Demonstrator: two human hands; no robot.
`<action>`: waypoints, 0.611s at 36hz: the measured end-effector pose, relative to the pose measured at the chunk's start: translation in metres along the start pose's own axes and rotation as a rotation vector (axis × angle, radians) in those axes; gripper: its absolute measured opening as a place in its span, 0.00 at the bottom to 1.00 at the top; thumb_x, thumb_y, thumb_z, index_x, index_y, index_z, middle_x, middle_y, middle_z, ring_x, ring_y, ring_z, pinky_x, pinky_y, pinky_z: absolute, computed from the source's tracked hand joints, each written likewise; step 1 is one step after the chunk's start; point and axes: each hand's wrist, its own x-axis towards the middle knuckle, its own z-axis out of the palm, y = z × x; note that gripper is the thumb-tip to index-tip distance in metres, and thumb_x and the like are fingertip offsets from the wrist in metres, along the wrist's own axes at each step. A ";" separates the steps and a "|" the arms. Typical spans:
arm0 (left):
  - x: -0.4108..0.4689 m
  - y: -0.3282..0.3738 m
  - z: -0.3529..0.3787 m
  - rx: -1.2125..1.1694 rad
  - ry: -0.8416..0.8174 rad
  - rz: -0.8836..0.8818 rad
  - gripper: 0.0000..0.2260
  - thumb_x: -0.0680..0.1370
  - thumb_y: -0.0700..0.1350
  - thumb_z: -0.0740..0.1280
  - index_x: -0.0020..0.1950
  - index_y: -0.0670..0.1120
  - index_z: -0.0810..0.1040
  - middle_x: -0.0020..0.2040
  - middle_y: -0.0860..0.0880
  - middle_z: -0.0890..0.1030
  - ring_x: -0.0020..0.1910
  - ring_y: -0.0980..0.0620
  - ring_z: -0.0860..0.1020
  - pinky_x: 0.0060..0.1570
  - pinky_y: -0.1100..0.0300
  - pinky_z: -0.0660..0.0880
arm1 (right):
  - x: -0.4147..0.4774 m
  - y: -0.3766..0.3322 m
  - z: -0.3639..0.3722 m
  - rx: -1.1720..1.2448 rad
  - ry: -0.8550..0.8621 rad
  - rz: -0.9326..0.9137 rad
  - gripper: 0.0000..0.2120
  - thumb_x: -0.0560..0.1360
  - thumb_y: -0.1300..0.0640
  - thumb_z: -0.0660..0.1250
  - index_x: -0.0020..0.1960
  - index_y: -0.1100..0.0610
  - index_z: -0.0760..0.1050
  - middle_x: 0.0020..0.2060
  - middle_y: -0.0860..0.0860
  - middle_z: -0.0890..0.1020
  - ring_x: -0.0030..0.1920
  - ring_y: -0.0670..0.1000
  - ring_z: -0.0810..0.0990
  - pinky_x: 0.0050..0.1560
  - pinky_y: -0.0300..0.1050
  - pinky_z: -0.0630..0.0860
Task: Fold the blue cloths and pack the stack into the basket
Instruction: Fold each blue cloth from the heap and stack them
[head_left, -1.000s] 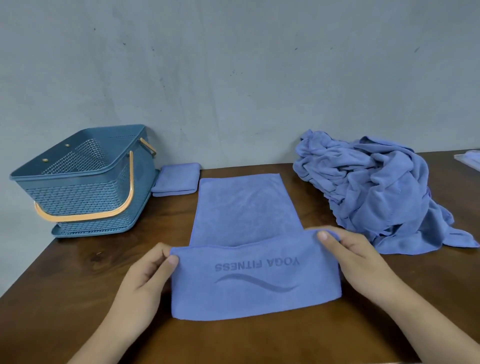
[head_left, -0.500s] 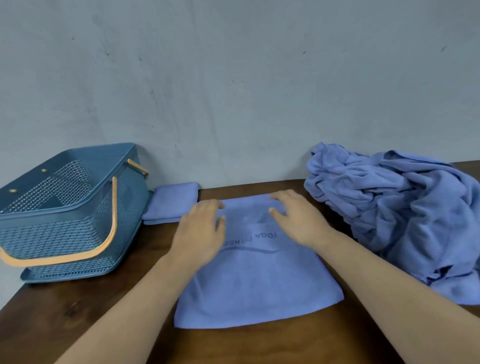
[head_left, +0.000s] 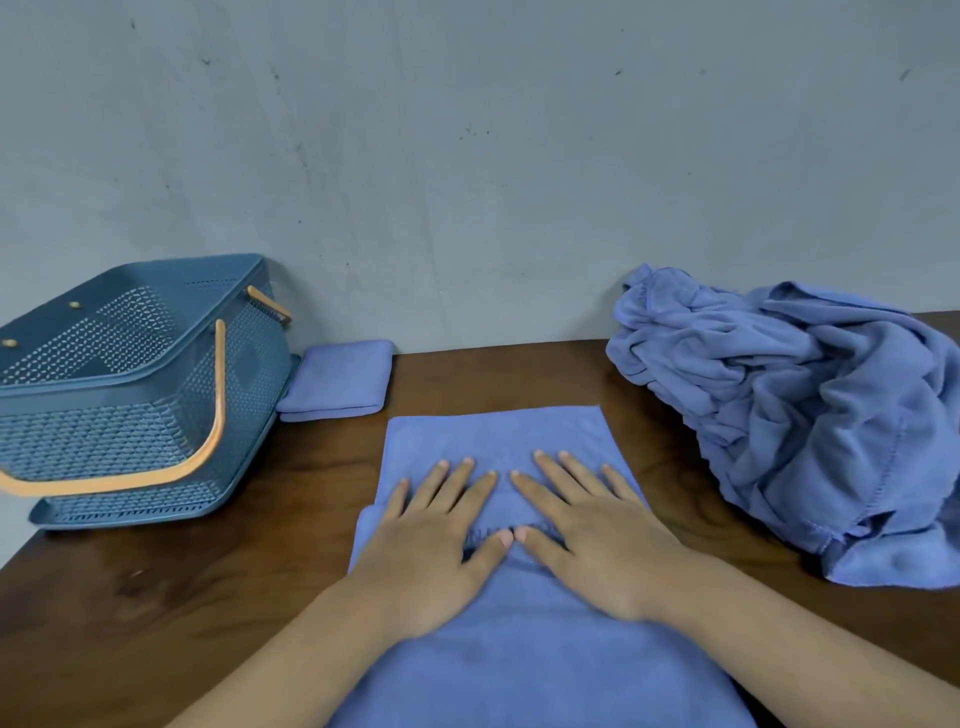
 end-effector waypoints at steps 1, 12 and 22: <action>-0.007 0.004 0.001 -0.003 0.000 0.001 0.32 0.84 0.70 0.46 0.86 0.63 0.40 0.85 0.62 0.37 0.83 0.58 0.33 0.83 0.48 0.36 | -0.009 -0.003 0.000 0.002 -0.005 0.000 0.32 0.84 0.30 0.42 0.84 0.36 0.36 0.84 0.41 0.35 0.83 0.46 0.32 0.83 0.57 0.36; -0.018 0.000 -0.009 -0.131 0.022 -0.013 0.29 0.83 0.70 0.52 0.84 0.66 0.55 0.84 0.66 0.50 0.83 0.65 0.44 0.83 0.54 0.42 | -0.004 0.012 -0.021 0.088 0.043 0.002 0.31 0.82 0.29 0.48 0.83 0.38 0.56 0.84 0.40 0.53 0.83 0.44 0.50 0.80 0.50 0.51; 0.010 -0.077 -0.020 -0.207 0.101 -0.249 0.26 0.84 0.65 0.54 0.83 0.64 0.59 0.84 0.66 0.54 0.84 0.62 0.49 0.83 0.48 0.44 | 0.020 0.084 -0.019 0.160 0.009 0.166 0.32 0.82 0.28 0.45 0.84 0.34 0.46 0.83 0.35 0.41 0.83 0.40 0.39 0.83 0.51 0.39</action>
